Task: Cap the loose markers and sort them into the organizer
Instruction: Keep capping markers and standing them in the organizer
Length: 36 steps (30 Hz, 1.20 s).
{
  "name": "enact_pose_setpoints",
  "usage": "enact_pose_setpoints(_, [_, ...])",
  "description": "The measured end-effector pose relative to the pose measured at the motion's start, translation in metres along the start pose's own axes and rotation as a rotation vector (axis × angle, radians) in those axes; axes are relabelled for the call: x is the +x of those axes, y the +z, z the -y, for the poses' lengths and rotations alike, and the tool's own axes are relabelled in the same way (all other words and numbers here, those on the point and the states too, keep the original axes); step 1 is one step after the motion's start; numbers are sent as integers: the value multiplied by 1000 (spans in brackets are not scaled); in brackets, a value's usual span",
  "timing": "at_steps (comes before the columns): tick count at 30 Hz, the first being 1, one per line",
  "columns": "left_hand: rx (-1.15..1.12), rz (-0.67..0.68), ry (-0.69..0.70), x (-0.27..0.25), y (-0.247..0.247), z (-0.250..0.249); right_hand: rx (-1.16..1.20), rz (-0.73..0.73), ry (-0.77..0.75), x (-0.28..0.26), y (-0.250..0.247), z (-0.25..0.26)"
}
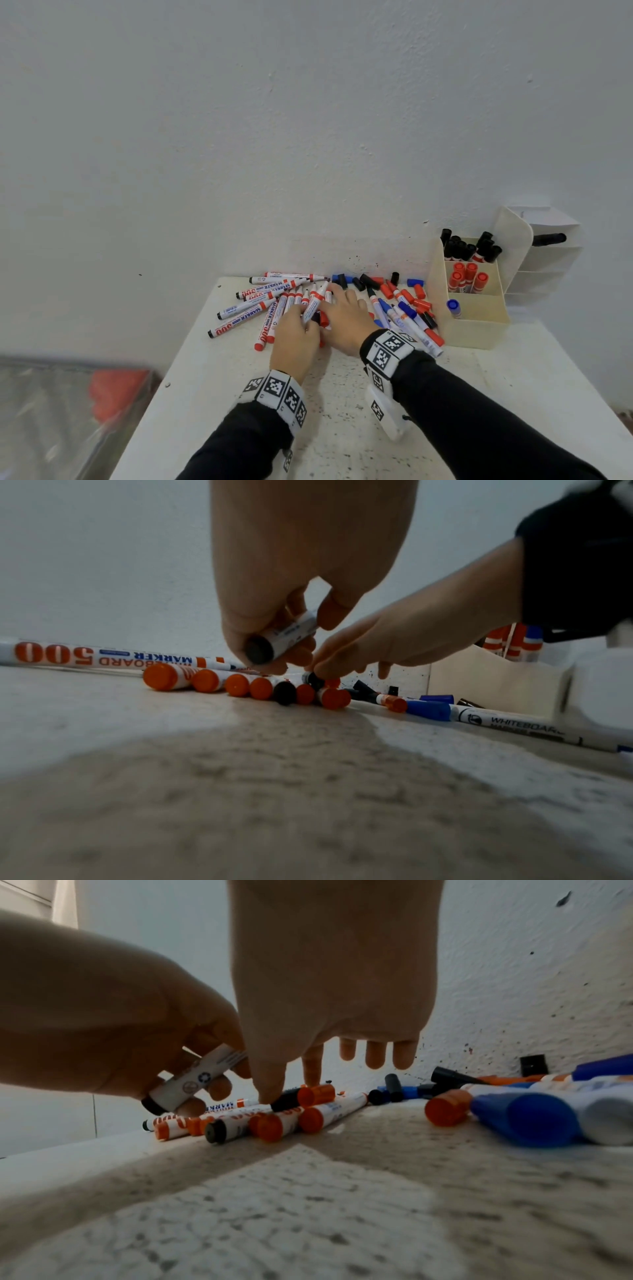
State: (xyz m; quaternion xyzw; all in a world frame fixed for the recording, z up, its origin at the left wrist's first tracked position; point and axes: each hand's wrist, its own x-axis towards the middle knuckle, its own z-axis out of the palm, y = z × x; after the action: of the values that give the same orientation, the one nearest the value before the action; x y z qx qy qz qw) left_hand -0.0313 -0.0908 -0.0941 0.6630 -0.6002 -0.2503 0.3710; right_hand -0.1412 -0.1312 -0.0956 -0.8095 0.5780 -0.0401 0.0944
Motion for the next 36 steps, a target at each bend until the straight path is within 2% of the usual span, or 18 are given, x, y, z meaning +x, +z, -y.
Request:
enact_pose_setpoints(5, [45, -34, 26, 0, 2, 1, 133, -113, 10, 3, 5, -1])
enact_pose_setpoints(10, [108, -25, 35, -1, 2, 0, 693, -419, 176, -4, -10, -13])
enact_pose_setpoints(14, [138, 14, 13, 0, 7, 4, 892, -546, 254, -11, -21, -26])
enact_pose_setpoints(25, [162, 33, 145, -1, 10, 1, 911, -525, 156, -20, -26, -32])
enact_pose_setpoints(32, [144, 77, 150, -3, 10, -1, 1029, -494, 204, -19, -31, -40])
enact_pose_setpoints(36, [140, 82, 192, -2, 12, 0, 958, -400, 138, -21, -30, -39])
